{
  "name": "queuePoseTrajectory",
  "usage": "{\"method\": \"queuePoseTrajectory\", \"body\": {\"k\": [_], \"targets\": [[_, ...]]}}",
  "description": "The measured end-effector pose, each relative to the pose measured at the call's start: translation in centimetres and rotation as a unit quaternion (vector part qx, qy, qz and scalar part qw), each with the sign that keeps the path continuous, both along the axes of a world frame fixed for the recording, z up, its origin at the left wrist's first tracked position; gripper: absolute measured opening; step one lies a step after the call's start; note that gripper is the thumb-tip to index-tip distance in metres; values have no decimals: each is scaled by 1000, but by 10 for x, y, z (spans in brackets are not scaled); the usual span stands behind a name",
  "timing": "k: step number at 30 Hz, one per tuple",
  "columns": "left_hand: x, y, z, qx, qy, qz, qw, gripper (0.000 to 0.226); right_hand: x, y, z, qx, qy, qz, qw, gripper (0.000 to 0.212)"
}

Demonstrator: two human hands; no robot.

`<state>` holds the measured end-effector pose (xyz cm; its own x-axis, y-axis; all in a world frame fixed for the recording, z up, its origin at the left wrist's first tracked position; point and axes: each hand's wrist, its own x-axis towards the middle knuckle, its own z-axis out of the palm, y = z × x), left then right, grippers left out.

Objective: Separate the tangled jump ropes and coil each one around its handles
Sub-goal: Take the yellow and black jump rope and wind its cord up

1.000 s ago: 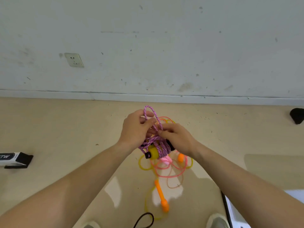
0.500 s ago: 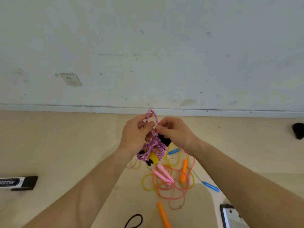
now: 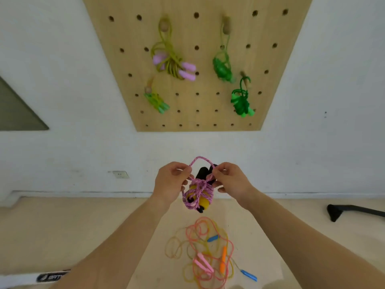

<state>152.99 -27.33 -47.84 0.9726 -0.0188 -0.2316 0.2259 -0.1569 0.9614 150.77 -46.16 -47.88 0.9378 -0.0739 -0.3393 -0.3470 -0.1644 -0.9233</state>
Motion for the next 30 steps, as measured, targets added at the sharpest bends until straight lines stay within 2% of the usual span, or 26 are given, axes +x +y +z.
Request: {"method": "queuePoseTrajectory", "body": {"k": [9, 13, 21, 30], "targets": [[11, -33, 176, 5, -42, -17, 999, 13, 16, -35, 171, 6, -52, -11, 999, 8], [22, -40, 235, -10, -73, 8, 997, 15, 31, -41, 231, -13, -96, 0, 995, 9], [53, -23, 329, -39, -146, 44, 988, 11, 77, -15, 323, -27, -168, 30, 985, 5], [136, 54, 393, -27, -206, 82, 975, 10, 158, 67, 399, -31, -210, -2, 977, 14]]}}
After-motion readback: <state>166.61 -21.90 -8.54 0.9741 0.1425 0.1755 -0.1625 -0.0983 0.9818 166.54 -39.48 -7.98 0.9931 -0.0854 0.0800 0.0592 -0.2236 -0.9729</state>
